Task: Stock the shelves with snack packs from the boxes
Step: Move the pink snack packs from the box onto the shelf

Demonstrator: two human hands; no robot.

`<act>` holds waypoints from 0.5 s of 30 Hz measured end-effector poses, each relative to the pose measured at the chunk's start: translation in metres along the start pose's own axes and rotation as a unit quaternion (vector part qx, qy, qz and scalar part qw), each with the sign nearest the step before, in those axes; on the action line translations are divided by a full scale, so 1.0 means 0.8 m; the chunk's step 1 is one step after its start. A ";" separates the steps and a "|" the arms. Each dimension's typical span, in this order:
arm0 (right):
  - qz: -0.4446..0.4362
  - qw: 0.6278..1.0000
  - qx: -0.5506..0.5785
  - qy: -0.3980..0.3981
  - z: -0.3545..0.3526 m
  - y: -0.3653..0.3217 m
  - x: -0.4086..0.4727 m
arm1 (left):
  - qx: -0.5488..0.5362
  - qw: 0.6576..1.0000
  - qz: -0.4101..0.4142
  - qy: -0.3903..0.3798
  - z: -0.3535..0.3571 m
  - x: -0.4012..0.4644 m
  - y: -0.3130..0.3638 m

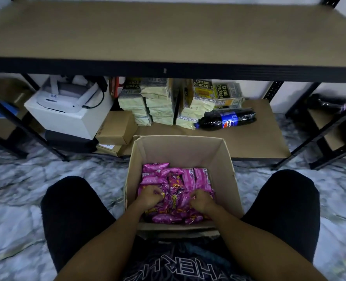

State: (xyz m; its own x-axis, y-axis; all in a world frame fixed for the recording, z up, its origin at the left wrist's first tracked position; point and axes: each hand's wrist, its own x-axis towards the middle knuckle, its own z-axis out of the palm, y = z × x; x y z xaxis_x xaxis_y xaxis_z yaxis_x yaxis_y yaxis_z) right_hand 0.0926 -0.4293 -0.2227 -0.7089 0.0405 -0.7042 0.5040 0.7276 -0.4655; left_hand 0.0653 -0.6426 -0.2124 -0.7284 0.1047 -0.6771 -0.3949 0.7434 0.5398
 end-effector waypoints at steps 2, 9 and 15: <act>0.001 1.000 0.003 0.007 0.002 -0.004 -0.001 | 0.003 1.000 -0.003 0.002 0.000 -0.006 -0.003; -0.039 0.998 0.013 0.041 0.011 -0.020 -0.003 | -0.019 0.999 -0.017 0.030 0.001 -0.018 -0.003; 0.009 0.998 0.024 0.054 0.020 0.037 0.015 | -0.030 0.997 -0.071 0.006 0.022 -0.013 -0.031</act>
State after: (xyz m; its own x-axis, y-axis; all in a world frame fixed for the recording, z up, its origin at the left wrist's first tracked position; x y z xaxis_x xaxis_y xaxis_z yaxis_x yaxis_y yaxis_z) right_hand 0.1069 -0.4177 -0.2535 -0.7473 0.1283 -0.6520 0.5378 0.6932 -0.4799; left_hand 0.0928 -0.6503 -0.2274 -0.6697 -0.0069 -0.7426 -0.5267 0.7093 0.4684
